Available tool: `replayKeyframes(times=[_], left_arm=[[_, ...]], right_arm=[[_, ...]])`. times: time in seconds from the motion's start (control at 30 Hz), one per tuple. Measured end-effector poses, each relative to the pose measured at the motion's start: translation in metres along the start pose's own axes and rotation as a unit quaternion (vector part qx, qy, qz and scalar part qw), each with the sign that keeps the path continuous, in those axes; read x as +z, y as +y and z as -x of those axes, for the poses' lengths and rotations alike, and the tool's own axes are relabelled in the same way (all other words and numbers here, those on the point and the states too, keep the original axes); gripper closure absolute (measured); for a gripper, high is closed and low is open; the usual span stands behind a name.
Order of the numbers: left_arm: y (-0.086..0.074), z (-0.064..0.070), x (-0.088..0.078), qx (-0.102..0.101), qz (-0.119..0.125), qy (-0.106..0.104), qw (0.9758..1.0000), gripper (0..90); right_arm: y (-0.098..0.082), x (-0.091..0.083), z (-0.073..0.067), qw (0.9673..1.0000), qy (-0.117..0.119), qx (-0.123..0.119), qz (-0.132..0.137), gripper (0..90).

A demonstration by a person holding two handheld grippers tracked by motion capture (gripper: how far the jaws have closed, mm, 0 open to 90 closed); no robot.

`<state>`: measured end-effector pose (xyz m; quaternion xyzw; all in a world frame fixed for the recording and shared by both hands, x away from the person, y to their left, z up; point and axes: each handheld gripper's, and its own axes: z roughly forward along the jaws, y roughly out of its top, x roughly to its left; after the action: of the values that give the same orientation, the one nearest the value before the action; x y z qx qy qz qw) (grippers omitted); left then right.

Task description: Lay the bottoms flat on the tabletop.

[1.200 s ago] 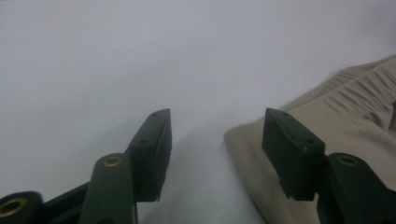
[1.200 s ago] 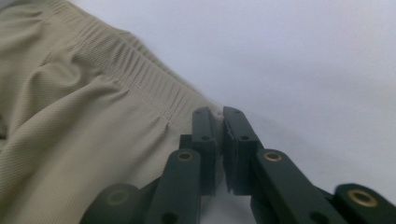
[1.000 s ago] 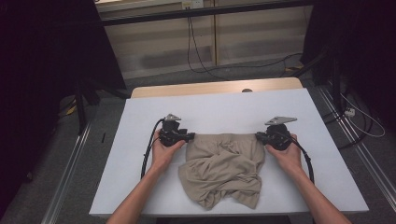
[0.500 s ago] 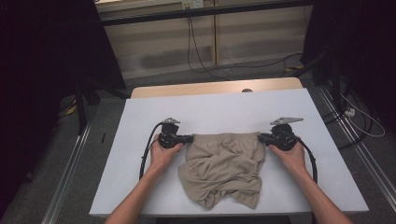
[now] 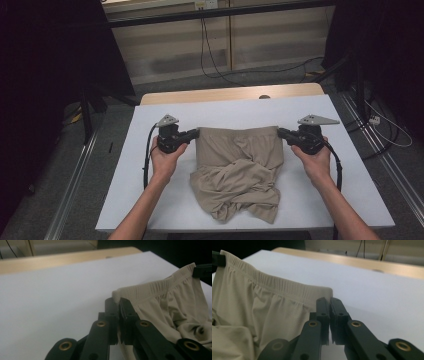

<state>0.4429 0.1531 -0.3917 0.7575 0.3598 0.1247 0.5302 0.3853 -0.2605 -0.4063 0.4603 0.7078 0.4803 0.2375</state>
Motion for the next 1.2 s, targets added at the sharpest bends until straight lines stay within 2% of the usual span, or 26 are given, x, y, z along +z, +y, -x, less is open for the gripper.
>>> replayKeyframes(times=[0.03,0.07,0.17,0.23,0.3,0.5,0.67,0.73,0.83,0.9,1.03,1.13,1.2], left_arm=[[0.006,0.001,-0.007,0.007,0.008,0.001,0.9999,86.6],[0.009,0.001,-0.011,0.006,0.017,-0.002,0.9998,86.6],[0.021,0.005,-0.024,0.022,0.039,0.007,0.9990,86.6],[0.029,0.006,-0.032,0.032,0.047,0.010,0.9983,86.6],[0.038,0.007,-0.041,0.031,0.062,0.014,0.9975,86.6],[0.075,0.013,-0.072,0.052,0.109,0.017,0.9926,86.6],[0.102,0.015,-0.084,0.058,0.136,0.024,0.9886,86.6],[0.107,0.013,-0.081,0.059,0.133,0.029,0.9889,86.6],[0.105,0.002,-0.065,0.049,0.122,0.037,0.9906,86.6],[0.100,-0.003,-0.054,0.040,0.111,0.038,0.9922,86.6],[0.090,-0.015,-0.028,0.025,0.088,0.034,0.9952,86.5],[0.087,-0.022,-0.005,0.021,0.076,0.037,0.9962,86.5],[0.089,-0.025,0.003,0.013,0.074,0.032,0.9967,86.5]], right_arm=[[0.005,-0.003,-0.002,1.0000,0.001,-0.001,0.009,86.4],[0.010,-0.005,-0.003,0.9998,0.004,0.000,0.020,86.4],[0.024,-0.008,-0.006,0.9993,0.007,-0.002,0.038,86.5],[0.036,-0.009,-0.009,0.9987,0.007,-0.007,0.049,86.5],[0.049,-0.013,-0.012,0.9979,0.009,-0.011,0.063,86.6],[0.087,-0.032,-0.025,0.9943,0.015,-0.031,0.101,86.6],[0.124,-0.045,-0.033,0.9898,0.010,-0.053,0.132,86.6],[0.136,-0.046,-0.033,0.9886,0.001,-0.059,0.139,86.6],[0.140,-0.040,-0.030,0.9887,-0.005,-0.060,0.137,86.6],[0.135,-0.030,-0.027,0.9907,-0.010,-0.058,0.123,86.6],[0.119,-0.009,-0.009,0.9941,-0.012,-0.041,0.100,86.6],[0.112,0.006,0.007,0.9958,-0.019,-0.029,0.085,86.5],[0.113,0.012,0.016,0.9960,-0.025,-0.025,0.082,86.6]])
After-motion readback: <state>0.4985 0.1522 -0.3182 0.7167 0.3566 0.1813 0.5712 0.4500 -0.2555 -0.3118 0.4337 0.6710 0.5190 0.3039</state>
